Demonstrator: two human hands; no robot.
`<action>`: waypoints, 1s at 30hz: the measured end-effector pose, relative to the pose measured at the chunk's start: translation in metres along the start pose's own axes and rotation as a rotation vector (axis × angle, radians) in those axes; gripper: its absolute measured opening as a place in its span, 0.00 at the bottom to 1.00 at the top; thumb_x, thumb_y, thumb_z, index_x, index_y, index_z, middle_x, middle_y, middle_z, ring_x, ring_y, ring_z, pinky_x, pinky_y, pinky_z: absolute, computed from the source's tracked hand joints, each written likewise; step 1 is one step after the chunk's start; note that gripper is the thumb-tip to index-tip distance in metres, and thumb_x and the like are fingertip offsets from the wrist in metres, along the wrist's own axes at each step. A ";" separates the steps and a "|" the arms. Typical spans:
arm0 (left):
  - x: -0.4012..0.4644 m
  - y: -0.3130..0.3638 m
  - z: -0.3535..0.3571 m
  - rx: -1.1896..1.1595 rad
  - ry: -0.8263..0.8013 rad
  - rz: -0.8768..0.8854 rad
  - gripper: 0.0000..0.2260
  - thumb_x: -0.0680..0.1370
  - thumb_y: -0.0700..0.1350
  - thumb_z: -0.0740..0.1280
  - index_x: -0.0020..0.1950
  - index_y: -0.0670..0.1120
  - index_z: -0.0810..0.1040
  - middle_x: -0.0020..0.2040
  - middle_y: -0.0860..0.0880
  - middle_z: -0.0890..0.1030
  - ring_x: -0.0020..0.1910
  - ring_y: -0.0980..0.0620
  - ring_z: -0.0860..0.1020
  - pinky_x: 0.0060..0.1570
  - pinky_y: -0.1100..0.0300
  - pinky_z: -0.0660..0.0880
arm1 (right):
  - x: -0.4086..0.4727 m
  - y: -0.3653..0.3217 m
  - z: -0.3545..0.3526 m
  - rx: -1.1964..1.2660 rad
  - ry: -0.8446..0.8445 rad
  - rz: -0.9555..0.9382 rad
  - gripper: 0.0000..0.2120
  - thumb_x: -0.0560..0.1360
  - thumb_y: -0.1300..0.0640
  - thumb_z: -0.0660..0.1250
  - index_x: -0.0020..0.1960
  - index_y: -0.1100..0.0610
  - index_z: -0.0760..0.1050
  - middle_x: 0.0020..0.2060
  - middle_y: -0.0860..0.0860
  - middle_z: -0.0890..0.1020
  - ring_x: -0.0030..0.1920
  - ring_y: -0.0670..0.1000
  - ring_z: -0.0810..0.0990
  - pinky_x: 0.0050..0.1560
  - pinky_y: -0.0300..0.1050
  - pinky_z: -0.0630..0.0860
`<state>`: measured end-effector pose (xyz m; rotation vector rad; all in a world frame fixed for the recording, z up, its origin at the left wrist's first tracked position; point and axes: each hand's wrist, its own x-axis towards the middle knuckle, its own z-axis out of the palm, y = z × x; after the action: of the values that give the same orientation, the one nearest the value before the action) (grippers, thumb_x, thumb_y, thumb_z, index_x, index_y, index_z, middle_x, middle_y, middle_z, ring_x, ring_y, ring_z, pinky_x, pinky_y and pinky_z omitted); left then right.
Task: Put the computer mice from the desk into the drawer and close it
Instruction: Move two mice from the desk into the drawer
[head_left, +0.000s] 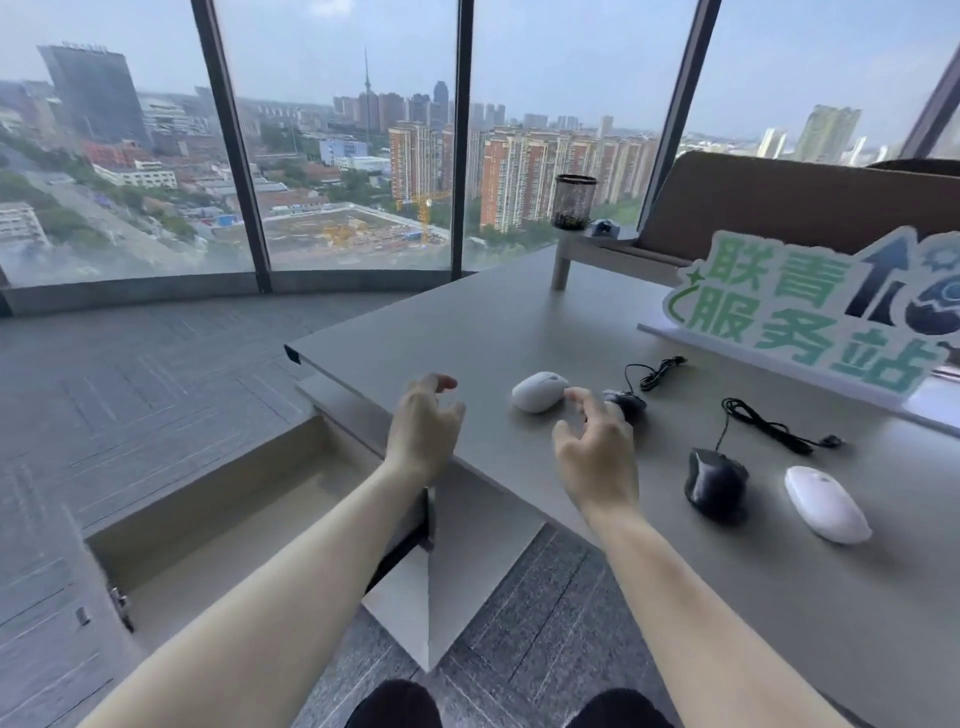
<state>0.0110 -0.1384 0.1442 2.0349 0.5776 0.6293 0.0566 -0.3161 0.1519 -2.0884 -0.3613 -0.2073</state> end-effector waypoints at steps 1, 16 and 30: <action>0.006 0.009 0.019 -0.006 -0.051 -0.004 0.15 0.77 0.45 0.62 0.64 0.46 0.75 0.62 0.45 0.76 0.59 0.46 0.75 0.59 0.52 0.73 | 0.014 0.008 -0.006 -0.077 0.025 0.013 0.20 0.74 0.58 0.62 0.66 0.52 0.73 0.59 0.56 0.76 0.61 0.59 0.72 0.62 0.51 0.69; 0.062 0.014 0.137 0.495 -0.106 0.088 0.26 0.75 0.54 0.63 0.73 0.56 0.65 0.69 0.47 0.72 0.69 0.44 0.68 0.65 0.51 0.64 | 0.092 0.065 0.016 -0.623 -0.128 0.094 0.17 0.75 0.46 0.64 0.61 0.50 0.71 0.67 0.58 0.66 0.61 0.66 0.69 0.61 0.55 0.68; -0.012 -0.028 -0.078 0.036 0.460 -0.077 0.29 0.74 0.47 0.68 0.74 0.47 0.64 0.65 0.45 0.72 0.50 0.53 0.70 0.47 0.58 0.66 | 0.005 -0.097 0.026 0.395 -0.069 -0.282 0.24 0.74 0.59 0.62 0.69 0.50 0.71 0.64 0.46 0.75 0.65 0.47 0.73 0.67 0.43 0.68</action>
<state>-0.0516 -0.0842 0.1541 1.8946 0.9350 1.0568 0.0285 -0.2452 0.2183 -1.6542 -0.6829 -0.2116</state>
